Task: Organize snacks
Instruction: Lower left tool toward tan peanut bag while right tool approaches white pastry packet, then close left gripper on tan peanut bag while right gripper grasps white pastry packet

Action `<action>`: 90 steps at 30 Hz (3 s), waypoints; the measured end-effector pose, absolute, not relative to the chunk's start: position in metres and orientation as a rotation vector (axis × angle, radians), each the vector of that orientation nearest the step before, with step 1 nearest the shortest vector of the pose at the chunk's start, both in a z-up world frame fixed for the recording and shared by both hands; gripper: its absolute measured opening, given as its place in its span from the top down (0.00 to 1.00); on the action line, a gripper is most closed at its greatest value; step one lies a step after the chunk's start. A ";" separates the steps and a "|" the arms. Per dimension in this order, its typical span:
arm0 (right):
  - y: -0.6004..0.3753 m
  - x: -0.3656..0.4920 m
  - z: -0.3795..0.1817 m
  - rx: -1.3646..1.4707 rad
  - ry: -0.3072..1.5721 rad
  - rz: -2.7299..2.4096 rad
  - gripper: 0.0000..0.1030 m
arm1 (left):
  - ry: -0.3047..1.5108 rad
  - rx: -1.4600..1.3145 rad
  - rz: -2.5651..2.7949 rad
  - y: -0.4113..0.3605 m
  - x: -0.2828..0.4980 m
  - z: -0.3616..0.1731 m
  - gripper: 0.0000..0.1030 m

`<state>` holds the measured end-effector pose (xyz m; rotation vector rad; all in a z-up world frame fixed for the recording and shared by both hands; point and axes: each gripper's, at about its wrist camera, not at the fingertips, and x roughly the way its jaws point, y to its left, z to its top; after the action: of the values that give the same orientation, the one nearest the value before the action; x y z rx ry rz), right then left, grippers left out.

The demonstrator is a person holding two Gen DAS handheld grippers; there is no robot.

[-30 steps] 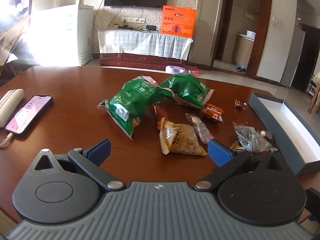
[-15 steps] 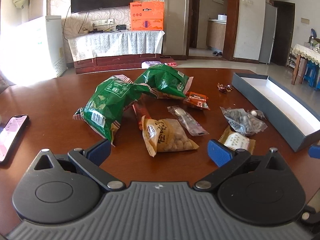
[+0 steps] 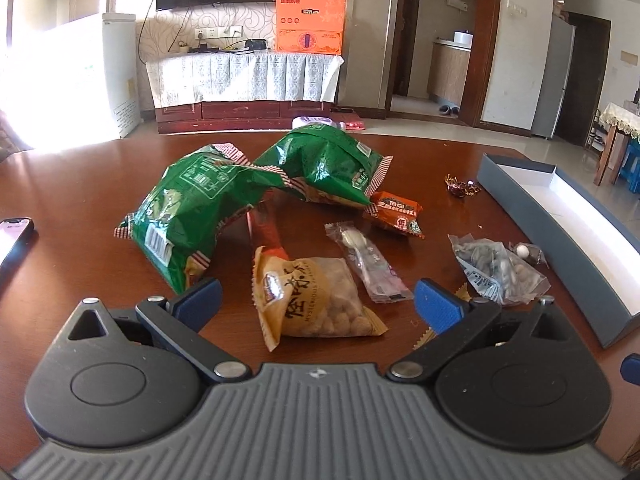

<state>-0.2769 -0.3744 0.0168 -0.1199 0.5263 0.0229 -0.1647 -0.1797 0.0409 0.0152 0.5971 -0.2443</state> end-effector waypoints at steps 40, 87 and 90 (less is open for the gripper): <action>-0.390 -0.227 0.020 -0.068 0.597 0.096 0.25 | 0.687 -0.042 -0.278 -0.180 -0.143 0.023 0.20; -0.383 -0.185 0.009 -0.127 0.621 0.157 0.39 | 0.691 0.031 -0.319 -0.190 -0.146 0.017 0.27; -0.382 -0.187 0.009 -0.125 0.622 0.176 0.52 | 0.691 0.036 -0.320 -0.191 -0.146 0.017 0.29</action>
<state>-0.1869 -0.3817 0.0094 -0.1246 0.6223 0.1763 -0.1463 -0.1915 0.0168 0.0365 0.6912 -0.3201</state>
